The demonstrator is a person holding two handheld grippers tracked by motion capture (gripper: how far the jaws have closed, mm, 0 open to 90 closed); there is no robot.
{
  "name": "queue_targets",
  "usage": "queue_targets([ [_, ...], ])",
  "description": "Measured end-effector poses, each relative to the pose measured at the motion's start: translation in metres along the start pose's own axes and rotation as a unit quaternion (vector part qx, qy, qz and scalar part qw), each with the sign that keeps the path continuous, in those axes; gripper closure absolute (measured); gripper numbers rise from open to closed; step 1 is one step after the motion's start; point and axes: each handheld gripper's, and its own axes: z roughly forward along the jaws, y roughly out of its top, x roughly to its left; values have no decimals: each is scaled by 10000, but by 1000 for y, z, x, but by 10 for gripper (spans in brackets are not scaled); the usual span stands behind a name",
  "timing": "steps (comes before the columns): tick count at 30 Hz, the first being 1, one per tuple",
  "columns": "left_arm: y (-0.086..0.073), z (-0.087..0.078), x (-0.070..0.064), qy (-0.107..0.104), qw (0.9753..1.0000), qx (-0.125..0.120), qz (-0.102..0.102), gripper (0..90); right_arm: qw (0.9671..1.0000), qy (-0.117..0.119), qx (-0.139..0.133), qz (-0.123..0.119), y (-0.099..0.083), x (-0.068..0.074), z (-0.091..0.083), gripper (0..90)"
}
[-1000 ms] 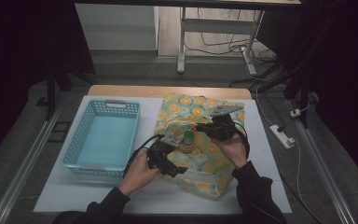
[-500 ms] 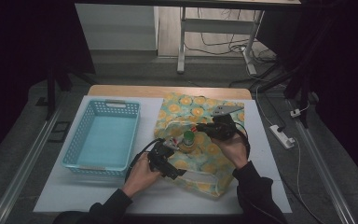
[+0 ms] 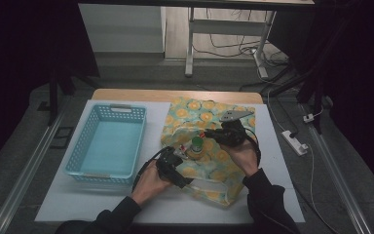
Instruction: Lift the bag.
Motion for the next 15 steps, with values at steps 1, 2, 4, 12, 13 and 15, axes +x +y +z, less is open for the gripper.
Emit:
queue_targets([
  [1,0,1,0,53,10000,26,13,2,10000,0,1,-3,0,0,0,899],
  [2,0,2,-1,113,9999,48,80,3,10000,1,6,-6,0,0,0,899],
  [4,0,3,-2,168,9998,60,123,6,10000,1,3,-2,0,0,0,899],
  [12,-1,-2,-1,59,9997,-15,240,138,10000,19,21,-19,0,1,1,899],
  [13,0,-3,-1,61,9997,-18,250,193,10000,20,23,-17,0,1,1,900],
  [15,0,-5,-1,51,9997,-9,231,277,10000,19,23,-17,0,1,1,899],
])
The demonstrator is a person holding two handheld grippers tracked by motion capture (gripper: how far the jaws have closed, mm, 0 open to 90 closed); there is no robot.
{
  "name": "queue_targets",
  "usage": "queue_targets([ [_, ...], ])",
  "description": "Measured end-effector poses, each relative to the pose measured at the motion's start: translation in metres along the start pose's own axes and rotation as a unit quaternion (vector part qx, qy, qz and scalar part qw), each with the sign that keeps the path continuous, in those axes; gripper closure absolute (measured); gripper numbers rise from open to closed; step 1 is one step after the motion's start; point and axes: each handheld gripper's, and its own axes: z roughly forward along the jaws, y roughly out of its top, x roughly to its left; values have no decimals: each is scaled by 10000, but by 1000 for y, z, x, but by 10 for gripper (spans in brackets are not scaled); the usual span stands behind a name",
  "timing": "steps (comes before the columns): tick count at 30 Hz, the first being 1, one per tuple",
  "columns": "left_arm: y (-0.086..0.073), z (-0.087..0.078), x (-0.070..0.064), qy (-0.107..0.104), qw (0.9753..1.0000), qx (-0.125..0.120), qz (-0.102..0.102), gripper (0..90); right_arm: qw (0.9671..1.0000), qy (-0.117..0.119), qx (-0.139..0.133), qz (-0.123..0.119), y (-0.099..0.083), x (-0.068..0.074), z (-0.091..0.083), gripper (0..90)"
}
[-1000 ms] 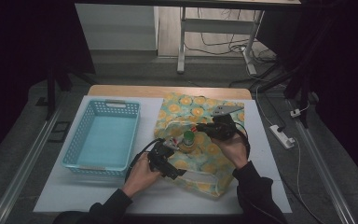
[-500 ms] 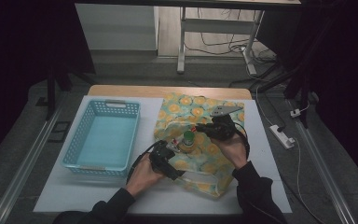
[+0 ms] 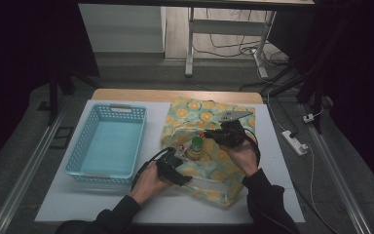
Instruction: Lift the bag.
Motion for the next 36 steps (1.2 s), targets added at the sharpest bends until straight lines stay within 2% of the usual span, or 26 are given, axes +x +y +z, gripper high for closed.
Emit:
queue_targets([
  [2,0,-2,1,-33,10000,0,-4,420,10000,-1,1,7,0,0,0,899],
  [5,1,-4,3,-12,9999,41,-152,575,10000,4,-2,9,0,0,0,899],
  [8,3,-5,5,-12,9996,117,-245,698,10000,2,19,3,0,1,1,899],
  [11,5,-4,5,-147,9993,127,-331,824,10000,5,25,2,-1,0,1,899],
  [13,4,-4,4,-196,9991,130,-363,870,10000,4,24,6,-1,0,1,899],
  [17,6,-4,3,-168,9978,118,-630,888,10000,4,30,11,-1,0,1,899],
  [20,7,-4,1,-105,9979,127,-629,889,10000,-4,56,11,-2,-1,2,900],
  [25,8,-9,2,-198,9971,-49,-731,890,10000,-16,48,64,-3,-3,0,900],
  [32,13,-22,0,-200,9979,-255,-569,890,10000,-5,77,62,-2,-3,0,900],
  [36,14,-27,3,-370,9970,-354,-575,890,10000,14,81,27,-2,-2,0,900],
])
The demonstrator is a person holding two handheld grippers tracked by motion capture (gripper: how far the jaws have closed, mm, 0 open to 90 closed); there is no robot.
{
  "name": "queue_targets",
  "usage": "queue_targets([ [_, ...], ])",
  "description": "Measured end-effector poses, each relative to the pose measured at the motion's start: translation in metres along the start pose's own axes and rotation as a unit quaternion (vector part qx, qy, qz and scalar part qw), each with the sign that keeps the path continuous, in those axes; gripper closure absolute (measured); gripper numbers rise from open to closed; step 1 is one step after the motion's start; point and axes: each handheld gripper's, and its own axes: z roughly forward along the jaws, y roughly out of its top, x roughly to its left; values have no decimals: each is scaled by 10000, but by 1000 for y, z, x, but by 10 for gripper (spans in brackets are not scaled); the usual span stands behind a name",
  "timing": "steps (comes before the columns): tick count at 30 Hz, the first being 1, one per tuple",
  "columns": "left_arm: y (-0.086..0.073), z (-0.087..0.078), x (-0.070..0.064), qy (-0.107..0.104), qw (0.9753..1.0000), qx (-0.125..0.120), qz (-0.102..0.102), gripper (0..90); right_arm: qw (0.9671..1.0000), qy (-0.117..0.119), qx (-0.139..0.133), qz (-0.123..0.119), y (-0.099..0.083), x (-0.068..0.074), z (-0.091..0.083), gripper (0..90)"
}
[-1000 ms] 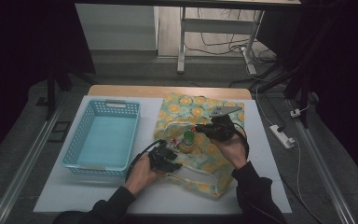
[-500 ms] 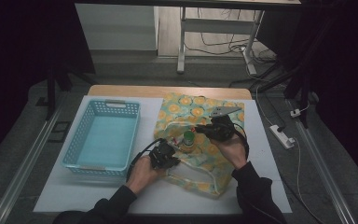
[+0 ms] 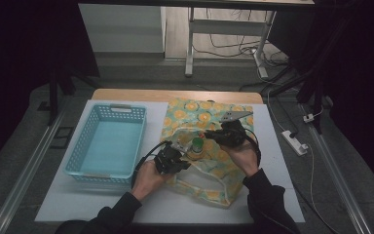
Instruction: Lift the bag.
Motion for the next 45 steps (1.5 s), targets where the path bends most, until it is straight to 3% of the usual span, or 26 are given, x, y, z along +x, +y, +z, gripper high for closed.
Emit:
queue_targets([
  [9,9,-10,-1,-80,9999,-62,-12,890,10000,-5,-15,12,1,0,-3,900],
  [26,27,-39,4,-363,9984,-335,-260,891,9998,141,-151,-67,14,8,-8,900],
  [39,47,-66,17,-471,9973,-405,-392,891,9996,245,-114,-87,25,9,-11,900],
  [45,58,-80,26,-722,9948,-540,-465,891,9989,430,-156,-53,33,11,-16,900],
])
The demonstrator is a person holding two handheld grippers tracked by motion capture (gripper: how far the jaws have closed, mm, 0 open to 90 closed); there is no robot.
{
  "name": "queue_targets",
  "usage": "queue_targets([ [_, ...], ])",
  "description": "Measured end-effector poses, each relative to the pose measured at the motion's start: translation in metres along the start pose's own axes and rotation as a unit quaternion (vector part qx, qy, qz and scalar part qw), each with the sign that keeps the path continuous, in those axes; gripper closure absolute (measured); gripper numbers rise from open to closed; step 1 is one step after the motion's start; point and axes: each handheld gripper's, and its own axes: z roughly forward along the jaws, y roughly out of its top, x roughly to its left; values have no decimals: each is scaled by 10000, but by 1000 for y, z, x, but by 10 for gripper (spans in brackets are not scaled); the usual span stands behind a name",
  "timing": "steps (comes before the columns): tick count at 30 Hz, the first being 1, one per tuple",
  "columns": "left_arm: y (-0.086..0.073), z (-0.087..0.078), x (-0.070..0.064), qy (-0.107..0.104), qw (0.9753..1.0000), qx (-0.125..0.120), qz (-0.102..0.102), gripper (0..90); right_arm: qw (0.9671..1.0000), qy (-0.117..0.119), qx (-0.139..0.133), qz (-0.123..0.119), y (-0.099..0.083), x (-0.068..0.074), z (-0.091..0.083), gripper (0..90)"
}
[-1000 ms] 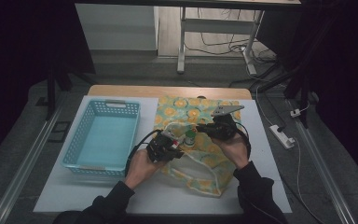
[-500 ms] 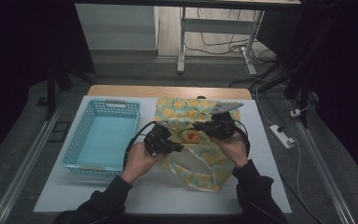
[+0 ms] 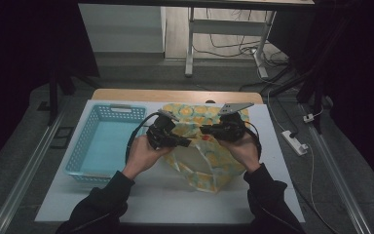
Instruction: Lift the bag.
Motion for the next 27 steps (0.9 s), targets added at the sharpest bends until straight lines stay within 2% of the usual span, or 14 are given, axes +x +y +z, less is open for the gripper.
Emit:
queue_targets([
  [5,12,-15,5,-119,9998,-164,-62,891,10000,12,-1,-66,9,2,-3,900],
  [16,43,-42,10,-53,9993,-355,62,891,9997,4,-20,-250,32,8,-10,900],
  [27,67,-66,5,48,9980,-581,231,891,9991,-102,-167,-366,56,7,-25,900],
])
